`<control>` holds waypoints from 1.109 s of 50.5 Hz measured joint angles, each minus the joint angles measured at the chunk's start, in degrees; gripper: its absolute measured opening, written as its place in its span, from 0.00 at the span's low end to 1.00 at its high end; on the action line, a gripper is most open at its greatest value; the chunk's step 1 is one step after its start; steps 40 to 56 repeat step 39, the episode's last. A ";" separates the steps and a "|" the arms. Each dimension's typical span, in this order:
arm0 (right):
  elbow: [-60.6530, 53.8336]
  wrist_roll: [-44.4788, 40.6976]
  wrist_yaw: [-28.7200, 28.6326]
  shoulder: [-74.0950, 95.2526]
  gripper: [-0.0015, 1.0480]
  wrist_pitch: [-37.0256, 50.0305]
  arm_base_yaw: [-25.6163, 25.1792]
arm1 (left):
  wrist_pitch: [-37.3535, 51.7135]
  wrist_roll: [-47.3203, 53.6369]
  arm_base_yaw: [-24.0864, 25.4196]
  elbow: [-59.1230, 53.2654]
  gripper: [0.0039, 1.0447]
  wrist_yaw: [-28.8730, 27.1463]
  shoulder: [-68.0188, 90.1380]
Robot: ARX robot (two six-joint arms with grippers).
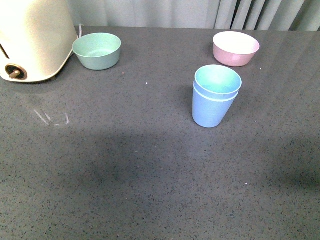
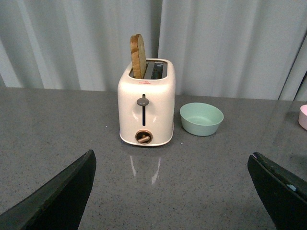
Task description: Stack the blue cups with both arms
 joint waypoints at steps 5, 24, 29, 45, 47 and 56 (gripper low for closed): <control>0.00 0.02 0.00 0.00 0.59 0.00 0.00 | 0.00 0.02 0.00 0.00 0.92 0.00 0.00; 0.00 0.09 0.00 -0.02 0.91 0.00 0.00 | 0.00 0.02 0.00 0.00 0.92 0.02 0.00; 0.00 0.09 0.00 -0.02 0.91 0.00 0.00 | 0.00 0.00 0.00 0.00 0.92 0.00 0.00; 0.00 0.09 0.00 -0.02 0.91 0.00 0.00 | 0.00 0.02 0.00 0.00 0.92 0.00 0.00; 0.00 0.09 0.00 -0.02 0.91 0.00 0.00 | 0.00 0.02 0.00 0.00 0.92 0.00 0.00; 0.00 0.09 0.00 -0.02 0.91 0.00 0.00 | 0.00 0.02 0.00 0.00 0.92 0.00 0.00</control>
